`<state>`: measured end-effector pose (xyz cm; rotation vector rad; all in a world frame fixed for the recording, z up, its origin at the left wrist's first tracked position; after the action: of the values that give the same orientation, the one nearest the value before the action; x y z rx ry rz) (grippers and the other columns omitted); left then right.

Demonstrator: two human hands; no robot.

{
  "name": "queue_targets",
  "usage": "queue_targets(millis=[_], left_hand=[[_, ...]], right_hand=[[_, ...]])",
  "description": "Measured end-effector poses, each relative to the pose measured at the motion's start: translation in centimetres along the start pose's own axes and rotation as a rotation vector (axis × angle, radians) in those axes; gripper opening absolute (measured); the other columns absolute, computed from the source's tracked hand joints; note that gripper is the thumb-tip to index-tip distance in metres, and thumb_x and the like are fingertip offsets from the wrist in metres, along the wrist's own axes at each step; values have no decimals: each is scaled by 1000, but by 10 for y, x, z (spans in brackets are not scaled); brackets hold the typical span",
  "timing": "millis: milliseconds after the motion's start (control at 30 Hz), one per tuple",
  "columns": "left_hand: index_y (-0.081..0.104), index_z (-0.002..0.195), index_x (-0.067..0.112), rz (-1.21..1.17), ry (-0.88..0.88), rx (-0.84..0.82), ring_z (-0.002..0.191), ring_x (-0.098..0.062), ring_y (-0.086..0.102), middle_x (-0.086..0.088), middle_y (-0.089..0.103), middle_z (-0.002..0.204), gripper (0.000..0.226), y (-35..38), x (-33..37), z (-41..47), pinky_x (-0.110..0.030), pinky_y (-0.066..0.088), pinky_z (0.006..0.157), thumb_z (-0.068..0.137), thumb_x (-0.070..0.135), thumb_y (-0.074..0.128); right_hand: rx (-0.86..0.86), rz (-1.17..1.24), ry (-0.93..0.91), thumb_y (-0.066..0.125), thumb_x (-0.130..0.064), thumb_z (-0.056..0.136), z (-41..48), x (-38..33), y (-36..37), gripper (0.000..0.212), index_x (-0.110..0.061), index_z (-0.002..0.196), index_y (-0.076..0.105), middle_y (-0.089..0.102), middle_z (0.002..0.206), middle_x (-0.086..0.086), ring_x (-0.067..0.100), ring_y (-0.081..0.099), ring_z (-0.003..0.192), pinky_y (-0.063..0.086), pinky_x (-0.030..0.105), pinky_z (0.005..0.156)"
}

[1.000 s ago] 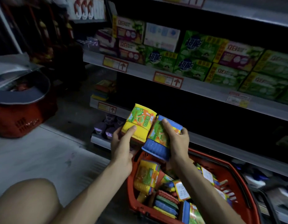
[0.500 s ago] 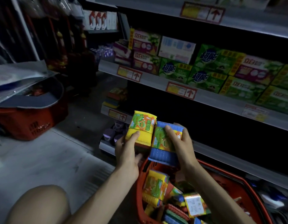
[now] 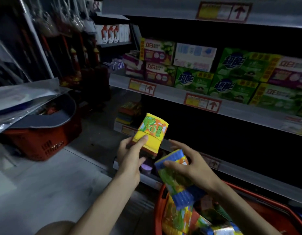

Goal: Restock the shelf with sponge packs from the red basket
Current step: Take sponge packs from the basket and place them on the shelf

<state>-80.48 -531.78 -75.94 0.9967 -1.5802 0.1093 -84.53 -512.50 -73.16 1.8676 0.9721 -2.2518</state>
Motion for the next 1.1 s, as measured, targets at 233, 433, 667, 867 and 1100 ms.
queue_targets(millis=[233,433,667,867,1100], left_hand=[[67,109,20,91,56,-17,102,-19,71,-2,75,108,32,15,13,42,-45,58,89,82,26,85],[71,103,20,274,176,-44,99,-13,73,1,78,100,22,14,15,82,-33,58,86,86,29,81],[73,99,52,497,248,-145,104,-13,69,-3,68,123,28,12,18,122,-33,56,96,90,27,64],[71,119,40,537,178,-159,105,-13,68,19,68,107,37,7,19,149,-41,53,104,97,13,61],[51,148,25,512,137,-142,102,-11,73,-4,70,128,53,4,17,163,-51,57,95,98,31,65]], right_hand=[[-135,323,44,82,-18,83,24,-9,37,79,-36,149,42,77,111,-10,19,76,96,57,22,75],[-73,447,66,81,-21,80,57,2,59,89,-43,151,32,76,104,-22,18,77,91,57,22,70],[14,593,78,83,-24,77,98,25,87,85,-41,149,41,77,111,10,30,76,95,59,32,76],[84,659,73,81,-12,77,117,24,95,54,-38,118,58,78,93,5,21,76,80,58,26,66],[88,627,70,85,-12,78,140,27,108,56,-53,109,64,76,105,17,36,75,94,62,43,81]])
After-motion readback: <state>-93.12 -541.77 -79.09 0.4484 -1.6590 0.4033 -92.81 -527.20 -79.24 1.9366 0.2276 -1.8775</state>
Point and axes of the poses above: each hand's wrist, its own z-axis towards the middle knuckle, its own y-axis out of the palm, x = y × z, the point moved 4 cm from there along z, towards the middle knuckle
